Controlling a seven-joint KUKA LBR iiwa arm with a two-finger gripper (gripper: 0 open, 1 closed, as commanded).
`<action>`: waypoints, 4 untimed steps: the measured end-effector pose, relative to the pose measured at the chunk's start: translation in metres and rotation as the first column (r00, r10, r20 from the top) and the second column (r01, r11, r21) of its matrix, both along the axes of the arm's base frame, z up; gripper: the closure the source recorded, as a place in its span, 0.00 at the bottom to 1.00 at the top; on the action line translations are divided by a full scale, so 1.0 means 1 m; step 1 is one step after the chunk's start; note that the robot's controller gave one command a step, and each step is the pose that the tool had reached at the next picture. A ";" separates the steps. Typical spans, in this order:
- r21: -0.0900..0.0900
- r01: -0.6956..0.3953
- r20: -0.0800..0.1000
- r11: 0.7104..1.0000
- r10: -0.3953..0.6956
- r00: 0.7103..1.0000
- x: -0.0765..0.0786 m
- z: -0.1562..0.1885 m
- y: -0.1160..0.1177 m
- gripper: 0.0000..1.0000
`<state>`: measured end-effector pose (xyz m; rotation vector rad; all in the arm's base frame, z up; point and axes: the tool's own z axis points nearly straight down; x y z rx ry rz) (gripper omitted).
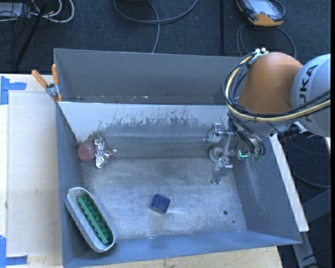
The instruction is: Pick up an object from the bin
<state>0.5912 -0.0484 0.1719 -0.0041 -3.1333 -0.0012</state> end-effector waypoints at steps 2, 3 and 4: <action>0.001 -0.406 0.008 0.914 0.406 0.914 -0.084 -0.100 0.118 0.00; 0.000 -0.406 0.004 0.914 0.406 0.914 -0.084 -0.098 0.117 1.00; -0.003 -0.450 0.015 0.893 0.450 0.893 -0.095 0.050 0.110 1.00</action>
Offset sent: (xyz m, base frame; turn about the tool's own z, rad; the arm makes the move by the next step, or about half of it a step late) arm -0.0512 0.0482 -0.0228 -0.1724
